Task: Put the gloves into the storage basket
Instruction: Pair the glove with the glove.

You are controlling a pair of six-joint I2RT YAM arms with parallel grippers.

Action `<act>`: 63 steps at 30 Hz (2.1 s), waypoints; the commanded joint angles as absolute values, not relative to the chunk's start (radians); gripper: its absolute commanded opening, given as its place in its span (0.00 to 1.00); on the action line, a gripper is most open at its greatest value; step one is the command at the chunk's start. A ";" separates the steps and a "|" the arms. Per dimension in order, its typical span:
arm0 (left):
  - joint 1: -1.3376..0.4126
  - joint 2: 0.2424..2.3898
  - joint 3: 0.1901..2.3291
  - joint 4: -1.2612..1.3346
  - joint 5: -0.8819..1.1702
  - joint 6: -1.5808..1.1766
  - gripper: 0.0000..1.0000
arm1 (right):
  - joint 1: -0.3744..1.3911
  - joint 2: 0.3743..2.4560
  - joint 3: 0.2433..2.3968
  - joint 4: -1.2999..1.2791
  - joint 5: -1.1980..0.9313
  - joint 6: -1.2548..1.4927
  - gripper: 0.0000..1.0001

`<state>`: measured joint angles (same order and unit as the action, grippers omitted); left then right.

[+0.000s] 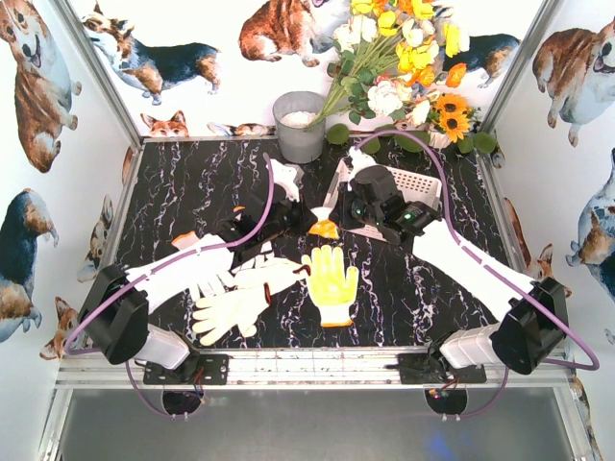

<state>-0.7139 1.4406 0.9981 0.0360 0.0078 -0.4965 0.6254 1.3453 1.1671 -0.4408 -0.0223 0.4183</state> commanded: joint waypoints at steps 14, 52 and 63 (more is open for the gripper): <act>-0.774 1.443 0.861 0.091 0.102 -0.603 0.00 | 0.621 1.218 1.005 -0.425 -0.063 0.452 0.00; -0.915 1.442 0.764 0.044 0.134 -0.700 0.00 | 0.665 1.090 0.767 -0.506 -0.235 0.627 0.00; -0.970 1.386 0.679 0.018 0.067 -0.744 0.00 | 0.749 1.084 0.721 -0.521 -0.221 0.679 0.00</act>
